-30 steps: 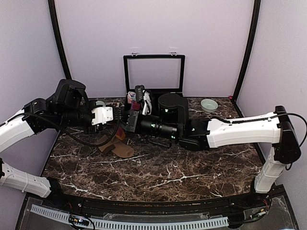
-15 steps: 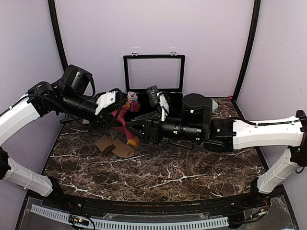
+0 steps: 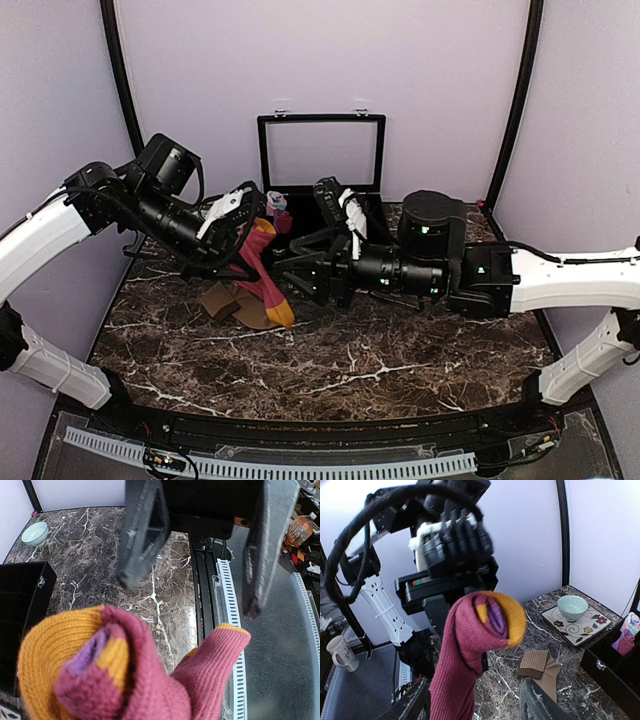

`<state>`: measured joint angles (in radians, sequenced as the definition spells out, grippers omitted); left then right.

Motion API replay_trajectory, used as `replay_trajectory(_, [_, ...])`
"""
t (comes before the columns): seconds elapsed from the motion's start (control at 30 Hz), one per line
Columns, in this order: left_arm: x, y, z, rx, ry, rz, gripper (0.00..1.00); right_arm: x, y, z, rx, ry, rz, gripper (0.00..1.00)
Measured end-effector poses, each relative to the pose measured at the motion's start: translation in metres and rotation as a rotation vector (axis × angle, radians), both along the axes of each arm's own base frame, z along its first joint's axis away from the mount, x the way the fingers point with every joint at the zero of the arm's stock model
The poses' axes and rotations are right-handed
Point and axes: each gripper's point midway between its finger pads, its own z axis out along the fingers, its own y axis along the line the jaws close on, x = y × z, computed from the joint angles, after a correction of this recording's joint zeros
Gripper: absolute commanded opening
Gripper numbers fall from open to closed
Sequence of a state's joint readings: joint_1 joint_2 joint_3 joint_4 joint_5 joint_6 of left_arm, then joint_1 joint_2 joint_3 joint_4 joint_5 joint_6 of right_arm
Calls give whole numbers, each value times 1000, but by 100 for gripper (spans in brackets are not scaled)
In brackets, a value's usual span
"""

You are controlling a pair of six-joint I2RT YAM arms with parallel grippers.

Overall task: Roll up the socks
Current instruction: Roll the sock.

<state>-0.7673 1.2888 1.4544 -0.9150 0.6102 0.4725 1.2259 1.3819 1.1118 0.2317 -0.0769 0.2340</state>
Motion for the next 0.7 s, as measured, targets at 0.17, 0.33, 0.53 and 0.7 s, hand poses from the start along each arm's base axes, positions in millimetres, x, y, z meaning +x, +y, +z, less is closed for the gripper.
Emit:
replay_trajectory(0.17, [2,2,0,0,16,19,0,-27,8,-18,-81,-33,45,58])
replay_trajectory(0.33, [2,2,-1,0,31,25,0,-36,13,-46,-178,-31,52,51])
replay_trajectory(0.53, [-12,2,0,-19,94,-28,0,-3,7,-75,-307,-28,-103,45])
replay_trajectory(0.7, [-34,2,6,-57,174,-118,0,20,0,-70,-289,-23,-174,40])
